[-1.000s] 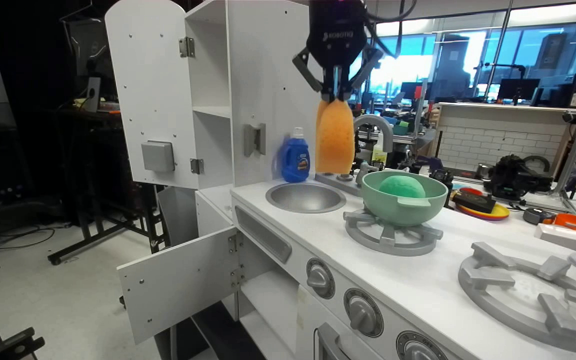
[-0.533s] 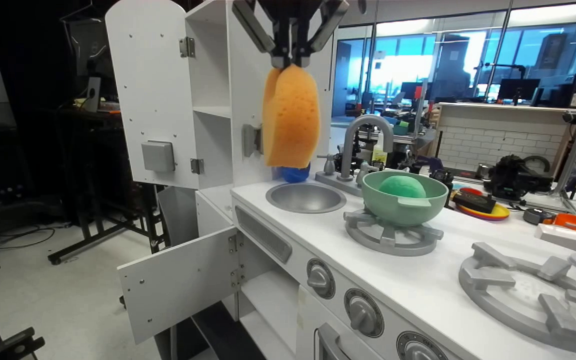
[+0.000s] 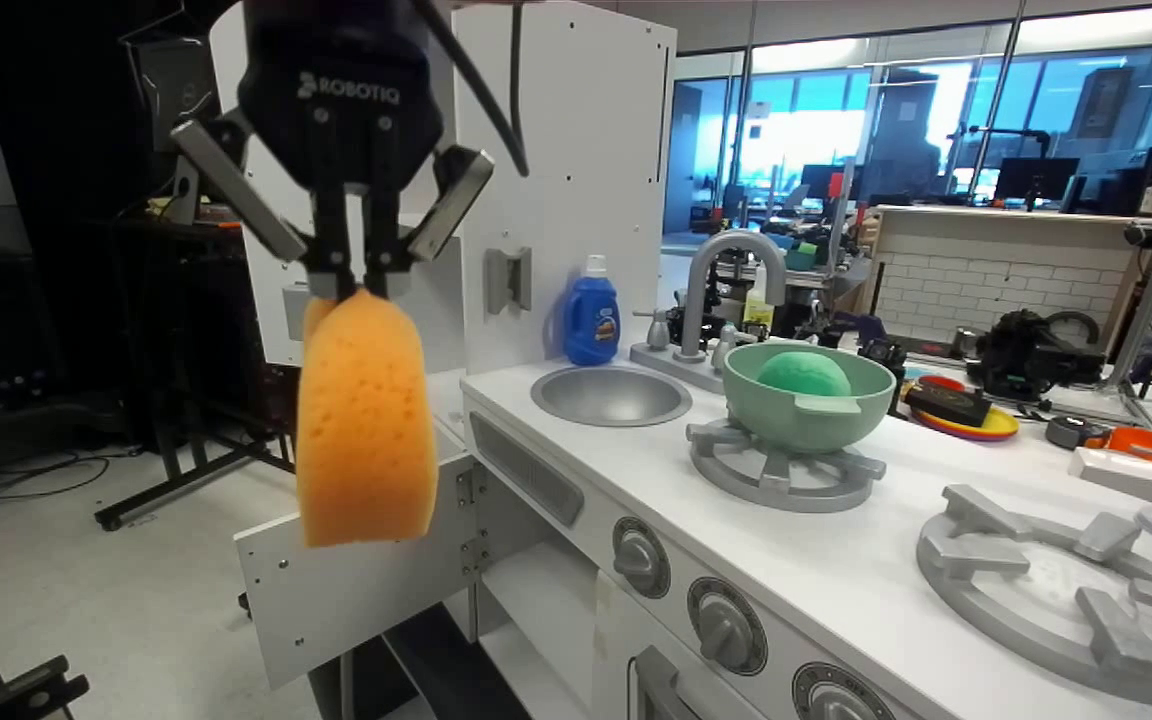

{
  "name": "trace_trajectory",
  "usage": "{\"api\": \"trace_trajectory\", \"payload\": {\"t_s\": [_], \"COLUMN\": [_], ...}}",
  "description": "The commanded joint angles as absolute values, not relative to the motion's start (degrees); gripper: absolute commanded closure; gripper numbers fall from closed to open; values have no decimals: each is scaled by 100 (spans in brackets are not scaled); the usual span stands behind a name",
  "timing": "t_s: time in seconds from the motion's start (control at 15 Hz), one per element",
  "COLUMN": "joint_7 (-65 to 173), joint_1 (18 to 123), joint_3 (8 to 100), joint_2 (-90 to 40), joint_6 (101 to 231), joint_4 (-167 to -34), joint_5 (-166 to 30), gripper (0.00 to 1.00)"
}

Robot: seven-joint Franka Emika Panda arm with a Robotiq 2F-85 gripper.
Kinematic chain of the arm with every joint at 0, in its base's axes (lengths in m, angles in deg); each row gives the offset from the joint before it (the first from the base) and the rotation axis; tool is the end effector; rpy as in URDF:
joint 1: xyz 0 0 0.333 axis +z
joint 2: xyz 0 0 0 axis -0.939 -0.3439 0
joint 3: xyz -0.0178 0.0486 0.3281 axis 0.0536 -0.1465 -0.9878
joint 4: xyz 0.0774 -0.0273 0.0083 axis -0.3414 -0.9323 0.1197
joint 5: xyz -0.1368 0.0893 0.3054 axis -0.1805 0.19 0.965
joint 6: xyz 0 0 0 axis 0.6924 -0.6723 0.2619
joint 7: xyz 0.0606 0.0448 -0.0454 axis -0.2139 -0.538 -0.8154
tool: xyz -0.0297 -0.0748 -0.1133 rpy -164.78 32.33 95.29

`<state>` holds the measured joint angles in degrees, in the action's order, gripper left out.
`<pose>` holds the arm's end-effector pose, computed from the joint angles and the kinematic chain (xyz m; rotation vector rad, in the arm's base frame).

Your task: Put the orange sponge and green plushie in the top compartment of the cabinet under the sink, then close the cabinet door

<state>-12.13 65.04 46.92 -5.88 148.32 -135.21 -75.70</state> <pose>0.4575 -0.0287 0.3994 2.5742 1.6502 -0.3074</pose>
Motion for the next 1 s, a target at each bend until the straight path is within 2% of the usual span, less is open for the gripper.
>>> {"api": "trace_trajectory", "payload": {"t_s": [0.0, 0.6, 0.93], "joint_7": [-983, 2147, 4536], "joint_1": [6637, 6646, 6881], "joint_3": [4908, 5219, 5361], "joint_2": [-510, -1745, -2526], "joint_6": [16039, 19152, 19539], "joint_4": [-14424, -15008, -14394], "joint_5": [-8291, -11506, -13282], "gripper": [98, 98, 98]}}
